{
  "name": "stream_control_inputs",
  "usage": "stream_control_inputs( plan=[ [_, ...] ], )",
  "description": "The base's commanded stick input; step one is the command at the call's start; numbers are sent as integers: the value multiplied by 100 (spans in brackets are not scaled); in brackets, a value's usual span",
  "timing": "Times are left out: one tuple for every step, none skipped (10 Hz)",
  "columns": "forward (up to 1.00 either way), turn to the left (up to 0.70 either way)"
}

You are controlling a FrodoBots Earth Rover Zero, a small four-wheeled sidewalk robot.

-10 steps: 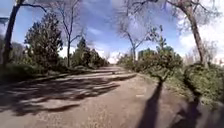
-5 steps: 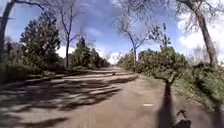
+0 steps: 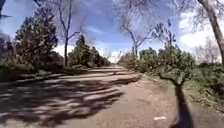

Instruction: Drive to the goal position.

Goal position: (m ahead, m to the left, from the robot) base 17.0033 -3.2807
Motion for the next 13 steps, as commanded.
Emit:
stream_control_inputs(
  plan=[
    [100, 0],
    [100, 0],
    [100, 0],
    [100, 0],
    [100, 0],
    [100, 0],
    [100, 0],
    [100, 0],
    [100, 0],
    [100, 0],
    [100, 0],
    [100, 0],
    [100, 0]
  ],
)
